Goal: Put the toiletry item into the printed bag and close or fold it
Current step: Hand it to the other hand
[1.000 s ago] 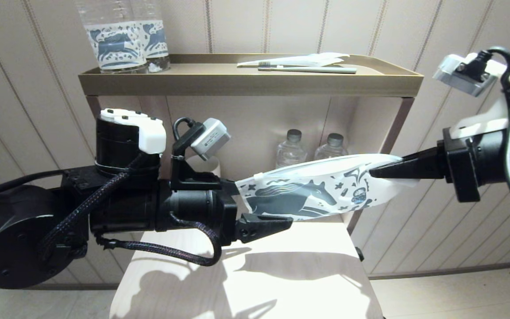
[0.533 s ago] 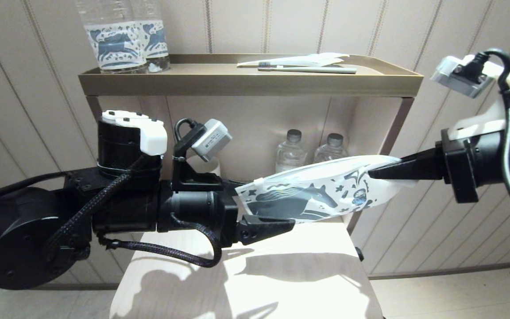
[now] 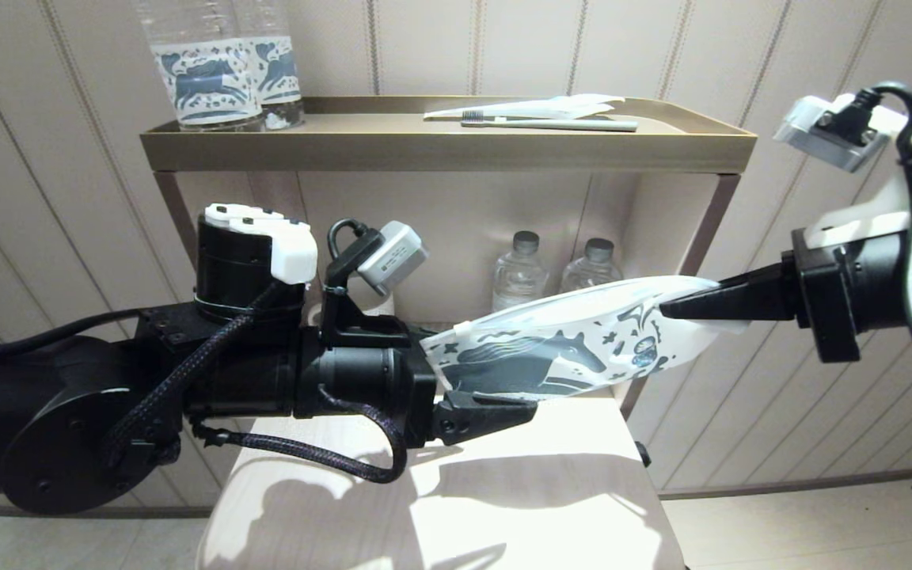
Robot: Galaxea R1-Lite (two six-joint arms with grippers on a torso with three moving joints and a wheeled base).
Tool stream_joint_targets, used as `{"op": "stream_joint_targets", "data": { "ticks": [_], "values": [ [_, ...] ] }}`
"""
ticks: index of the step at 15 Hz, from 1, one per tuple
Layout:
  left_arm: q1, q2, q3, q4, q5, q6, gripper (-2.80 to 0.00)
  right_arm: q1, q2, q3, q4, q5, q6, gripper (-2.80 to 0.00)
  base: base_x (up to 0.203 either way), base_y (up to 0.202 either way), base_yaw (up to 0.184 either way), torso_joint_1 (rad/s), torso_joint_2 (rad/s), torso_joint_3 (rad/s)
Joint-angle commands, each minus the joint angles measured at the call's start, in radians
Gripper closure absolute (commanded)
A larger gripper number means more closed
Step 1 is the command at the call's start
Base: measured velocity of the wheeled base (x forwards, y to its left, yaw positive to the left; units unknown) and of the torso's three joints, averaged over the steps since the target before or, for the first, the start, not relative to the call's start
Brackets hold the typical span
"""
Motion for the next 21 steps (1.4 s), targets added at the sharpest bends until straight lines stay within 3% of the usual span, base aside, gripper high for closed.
{"op": "stream_joint_targets", "data": {
  "ticks": [1,10,11,21],
  "values": [
    [-0.001,0.010,0.000,-0.003,-0.003,-0.001,-2.80,0.002,-0.002,-0.001,0.003,0.004,-0.002,0.00,0.000,0.000,0.000,0.000,0.00,0.000],
    [-0.004,0.017,-0.009,-0.004,-0.009,-0.014,-2.80,0.002,0.001,-0.001,0.003,0.004,-0.003,0.00,0.000,0.000,0.000,0.000,0.00,0.000],
    [-0.011,0.017,-0.014,-0.004,-0.008,-0.025,0.00,0.003,0.000,0.000,0.003,0.004,-0.003,0.00,0.000,0.000,0.000,0.000,0.00,0.000],
    [-0.030,0.022,0.010,-0.004,-0.006,-0.019,0.00,0.002,-0.006,-0.002,0.003,0.004,-0.005,0.00,0.000,0.000,0.000,0.000,0.00,0.000]
  ]
}}
